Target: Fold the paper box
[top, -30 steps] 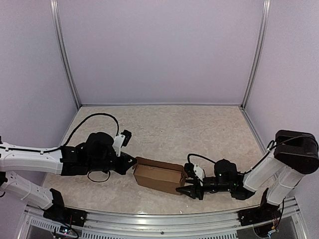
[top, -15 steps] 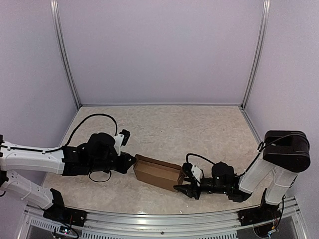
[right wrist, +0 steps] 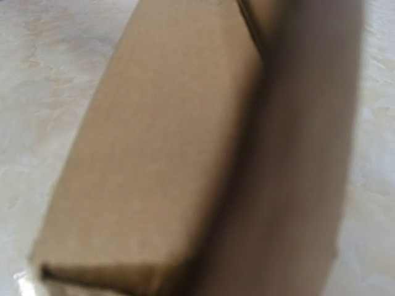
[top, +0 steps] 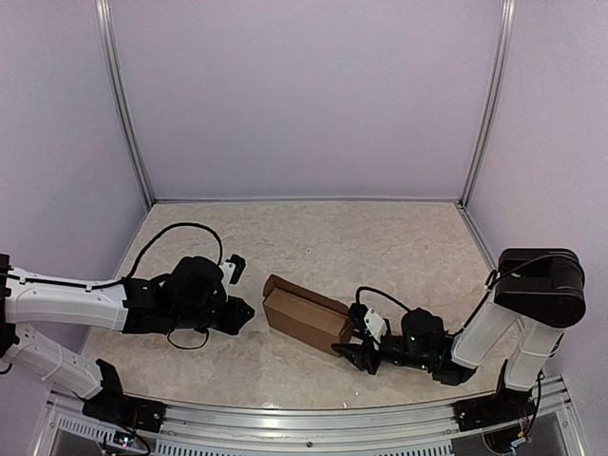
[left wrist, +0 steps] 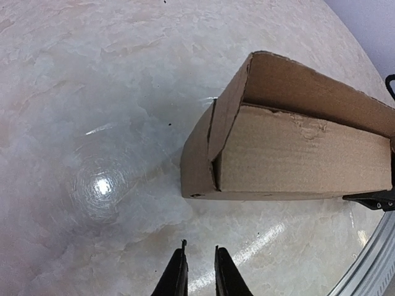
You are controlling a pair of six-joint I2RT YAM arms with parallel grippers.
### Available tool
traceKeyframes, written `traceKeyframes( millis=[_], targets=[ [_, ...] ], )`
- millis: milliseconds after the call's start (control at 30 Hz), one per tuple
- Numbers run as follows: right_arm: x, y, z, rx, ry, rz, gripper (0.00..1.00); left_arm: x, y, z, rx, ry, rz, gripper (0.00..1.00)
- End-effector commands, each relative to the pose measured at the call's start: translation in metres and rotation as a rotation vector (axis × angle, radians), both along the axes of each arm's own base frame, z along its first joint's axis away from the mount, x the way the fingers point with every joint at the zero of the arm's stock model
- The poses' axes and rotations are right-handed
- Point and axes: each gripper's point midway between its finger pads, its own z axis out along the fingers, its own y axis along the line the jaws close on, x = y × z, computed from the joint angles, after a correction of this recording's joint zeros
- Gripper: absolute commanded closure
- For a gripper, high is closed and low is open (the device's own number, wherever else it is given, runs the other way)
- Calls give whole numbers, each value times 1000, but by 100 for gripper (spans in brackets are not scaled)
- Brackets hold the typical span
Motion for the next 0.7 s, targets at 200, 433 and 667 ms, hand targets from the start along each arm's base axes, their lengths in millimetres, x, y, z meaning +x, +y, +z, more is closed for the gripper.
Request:
traceKeyframes(
  millis=[200, 433, 667],
  targets=[
    [-1, 7, -10, -35, -1, 12, 66, 31, 4, 31, -70, -49, -4, 71],
    [0, 8, -9, -34, -7, 13, 66, 49, -11, 55, -63, -106, -62, 66],
    [-1, 8, -9, -31, -7, 15, 66, 56, -25, 63, -57, -118, -104, 66]
  ],
)
